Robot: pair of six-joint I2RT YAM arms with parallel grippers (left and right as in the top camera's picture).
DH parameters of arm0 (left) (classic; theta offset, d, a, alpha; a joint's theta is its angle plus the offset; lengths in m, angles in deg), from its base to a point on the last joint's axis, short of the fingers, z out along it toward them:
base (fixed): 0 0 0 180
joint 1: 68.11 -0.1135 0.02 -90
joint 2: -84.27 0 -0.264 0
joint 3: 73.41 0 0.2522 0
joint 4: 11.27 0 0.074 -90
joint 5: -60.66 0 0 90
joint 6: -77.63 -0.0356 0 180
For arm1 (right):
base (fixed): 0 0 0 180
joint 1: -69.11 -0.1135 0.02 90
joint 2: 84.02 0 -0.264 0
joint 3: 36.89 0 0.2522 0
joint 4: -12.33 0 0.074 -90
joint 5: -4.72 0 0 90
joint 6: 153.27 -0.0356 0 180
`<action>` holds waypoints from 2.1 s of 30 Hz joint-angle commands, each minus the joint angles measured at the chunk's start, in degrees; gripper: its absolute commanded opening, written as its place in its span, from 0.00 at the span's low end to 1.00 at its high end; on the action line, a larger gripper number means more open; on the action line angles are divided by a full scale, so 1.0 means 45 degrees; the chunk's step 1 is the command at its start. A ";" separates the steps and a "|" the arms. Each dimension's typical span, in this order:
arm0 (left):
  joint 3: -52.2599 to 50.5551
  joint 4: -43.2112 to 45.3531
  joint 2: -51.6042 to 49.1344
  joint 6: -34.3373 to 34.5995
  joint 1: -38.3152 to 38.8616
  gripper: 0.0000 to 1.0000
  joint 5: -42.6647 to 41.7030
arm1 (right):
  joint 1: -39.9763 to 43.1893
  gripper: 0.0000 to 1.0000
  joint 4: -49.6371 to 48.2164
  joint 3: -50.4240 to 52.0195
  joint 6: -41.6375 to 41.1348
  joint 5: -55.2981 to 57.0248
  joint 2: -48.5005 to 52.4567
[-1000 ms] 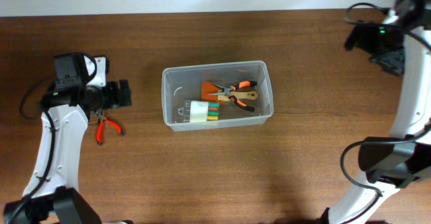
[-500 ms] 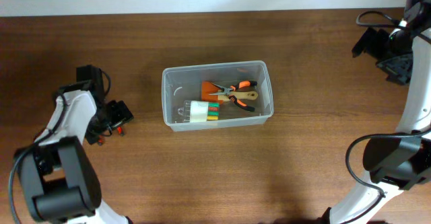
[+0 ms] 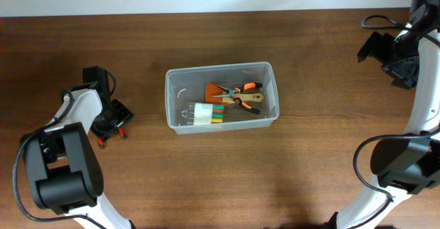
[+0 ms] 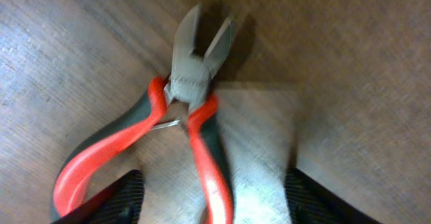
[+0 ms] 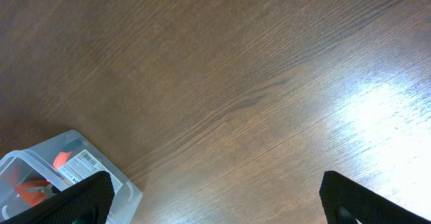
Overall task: Pack container
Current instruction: 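Raise the right arm away and reach the left gripper to the red cutters, then carry the red cutters with the left gripper into the container and release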
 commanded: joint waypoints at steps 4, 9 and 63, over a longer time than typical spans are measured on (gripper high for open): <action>-0.0141 0.0272 -0.0821 0.0204 -0.0063 0.54 0.0301 | 0.0034 0.98 -0.0092 0.0083 -0.0199 0.0029 0.0019; -0.0141 0.0277 -0.0821 0.0199 -0.0068 0.27 0.0306 | 0.0034 0.98 -0.0117 0.0083 -0.0199 0.0029 0.0019; 0.7868 -0.4235 -0.2715 -2.0293 0.9500 0.31 -0.3725 | 0.0034 0.98 -0.0384 0.0083 -0.0151 0.0121 0.0019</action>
